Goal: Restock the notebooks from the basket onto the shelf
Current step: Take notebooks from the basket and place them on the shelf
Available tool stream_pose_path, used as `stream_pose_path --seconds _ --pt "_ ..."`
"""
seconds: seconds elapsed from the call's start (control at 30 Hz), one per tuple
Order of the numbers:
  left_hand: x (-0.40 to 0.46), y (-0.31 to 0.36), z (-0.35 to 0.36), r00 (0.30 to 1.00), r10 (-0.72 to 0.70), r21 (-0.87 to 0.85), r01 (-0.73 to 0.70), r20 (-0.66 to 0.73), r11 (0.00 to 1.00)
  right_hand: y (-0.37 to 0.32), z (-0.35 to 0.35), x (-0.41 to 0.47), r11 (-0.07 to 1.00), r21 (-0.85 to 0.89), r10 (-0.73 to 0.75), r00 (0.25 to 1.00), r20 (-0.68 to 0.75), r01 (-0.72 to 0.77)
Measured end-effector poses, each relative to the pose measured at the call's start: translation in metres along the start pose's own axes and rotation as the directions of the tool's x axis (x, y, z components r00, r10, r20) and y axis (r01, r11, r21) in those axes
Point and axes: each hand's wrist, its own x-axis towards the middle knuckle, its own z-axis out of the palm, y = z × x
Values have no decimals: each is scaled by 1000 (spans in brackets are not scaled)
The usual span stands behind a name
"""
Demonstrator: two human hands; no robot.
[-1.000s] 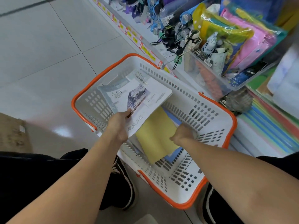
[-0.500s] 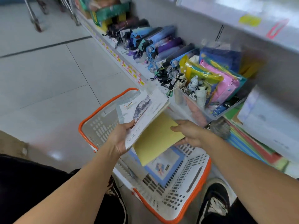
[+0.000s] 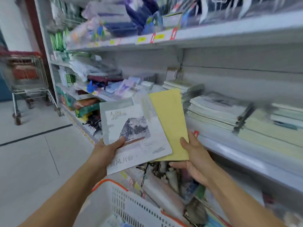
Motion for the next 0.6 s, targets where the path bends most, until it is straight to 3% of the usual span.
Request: stream_pose_path --seconds 0.23,0.4,0.6 --pt "27 23 67 981 145 61 -154 126 986 -27 -14 -2 990 96 -99 992 -80 107" --pt "45 46 124 950 148 71 -174 276 982 -58 -29 -2 970 147 -172 974 -145 193" --pt "65 67 194 888 219 337 -367 404 867 -99 -43 -3 968 160 -163 967 -195 196"
